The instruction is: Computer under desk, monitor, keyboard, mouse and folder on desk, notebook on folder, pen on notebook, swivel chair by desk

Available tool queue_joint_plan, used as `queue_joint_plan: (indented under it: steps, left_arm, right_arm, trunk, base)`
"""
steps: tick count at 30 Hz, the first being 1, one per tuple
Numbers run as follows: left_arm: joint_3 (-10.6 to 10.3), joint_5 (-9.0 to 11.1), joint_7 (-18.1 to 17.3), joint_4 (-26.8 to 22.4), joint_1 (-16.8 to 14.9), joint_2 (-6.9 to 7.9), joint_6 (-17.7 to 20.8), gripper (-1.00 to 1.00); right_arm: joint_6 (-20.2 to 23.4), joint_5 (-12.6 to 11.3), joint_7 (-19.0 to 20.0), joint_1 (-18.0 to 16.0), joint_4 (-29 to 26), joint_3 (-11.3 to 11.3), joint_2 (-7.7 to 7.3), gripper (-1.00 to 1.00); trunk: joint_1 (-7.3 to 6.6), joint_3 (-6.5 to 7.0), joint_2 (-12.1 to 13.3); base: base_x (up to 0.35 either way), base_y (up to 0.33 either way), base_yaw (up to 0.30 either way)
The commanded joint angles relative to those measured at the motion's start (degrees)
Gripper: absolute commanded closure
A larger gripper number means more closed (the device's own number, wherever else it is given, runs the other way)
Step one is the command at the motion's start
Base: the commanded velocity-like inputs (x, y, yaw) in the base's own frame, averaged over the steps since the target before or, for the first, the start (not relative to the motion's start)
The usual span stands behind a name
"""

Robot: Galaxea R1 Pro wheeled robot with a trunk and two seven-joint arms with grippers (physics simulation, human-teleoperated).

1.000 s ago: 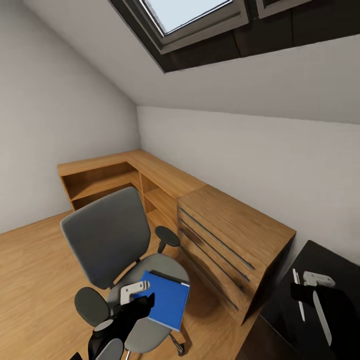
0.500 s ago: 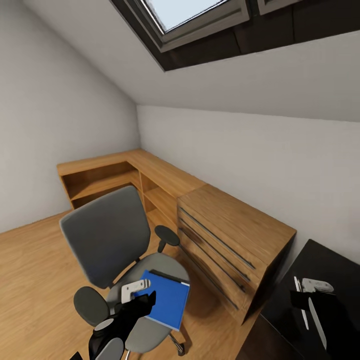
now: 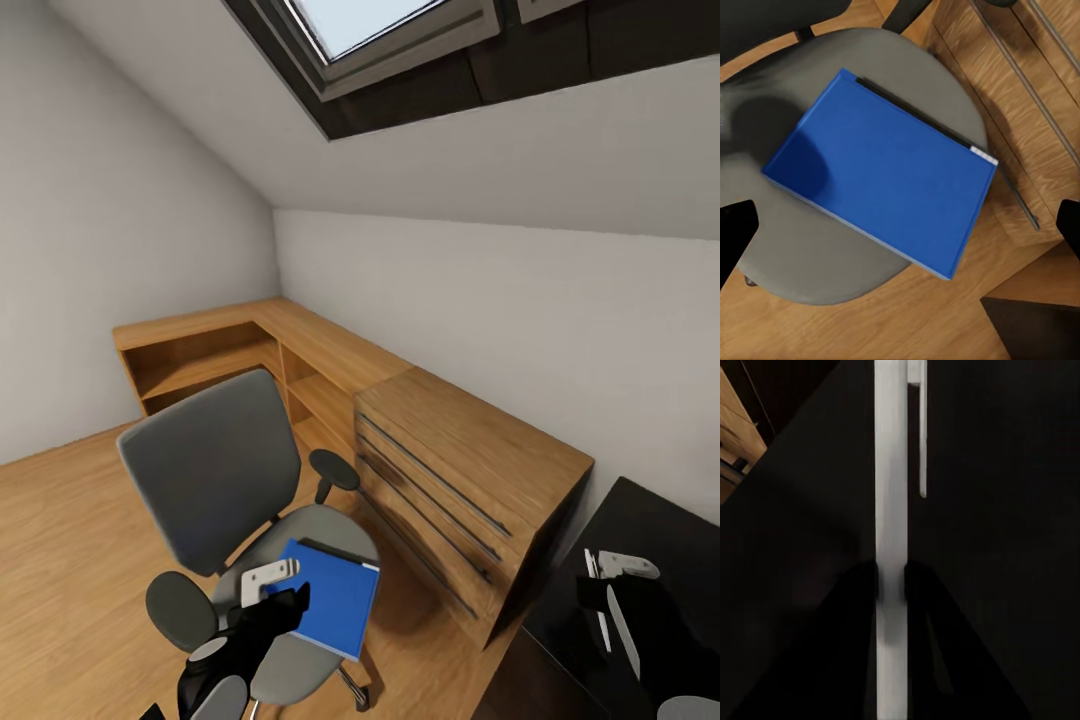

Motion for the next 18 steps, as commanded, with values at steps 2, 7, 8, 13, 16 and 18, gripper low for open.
queue_joint_plan:
  steps: [2, 7, 8, 13, 16, 18]
  left_arm:
    - [0.0, 0.3, 0.4, -0.1, -0.1, 0.13, 0.1, -1.00]
    - [0.0, 0.3, 0.4, -0.1, -0.1, 0.23, 0.1, -1.00]
    - [0.0, 0.3, 0.4, -0.1, -0.1, 0.25, 0.1, -1.00]
    - [0.1, 0.3, 0.4, 0.0, -0.1, 0.27, 0.1, -1.00]
    - [0.1, 0.3, 0.4, 0.0, -0.1, 0.28, 0.1, -1.00]
    - [0.1, 0.3, 0.4, 0.0, -0.1, 0.28, 0.1, -1.00]
  right_arm:
    - [0.4, 0.4, 0.3, -0.1, -0.1, -0.1, 0.02, -1.00]
    - [0.5, 0.4, 0.4, -0.1, -0.1, -0.1, 0.02, -1.00]
    - [0.5, 0.4, 0.4, -0.1, -0.1, -0.1, 0.02, -1.00]
    - [0.5, 0.3, 0.4, -0.1, -0.2, -0.1, 0.02, -1.00]
    - [0.5, 0.3, 0.5, -0.1, -0.3, -0.1, 0.02, -1.00]
    - [0.5, 0.3, 0.5, -0.1, -0.5, -0.1, 0.02, -1.00]
  trunk:
    - [0.00, -0.07, 0.0]
    - [0.00, -0.07, 0.0]
    - [0.00, -0.07, 0.0]
    - [0.00, -0.07, 0.0]
    - [0.00, -0.07, 0.0]
    - [0.00, -0.07, 0.0]
  base:
    - [0.000, 0.000, 0.000]
    - [0.000, 0.000, 0.000]
    - [0.000, 0.000, 0.000]
    - [0.000, 0.000, 0.000]
    - [0.000, 0.000, 0.000]
    - [0.000, 0.000, 0.000]
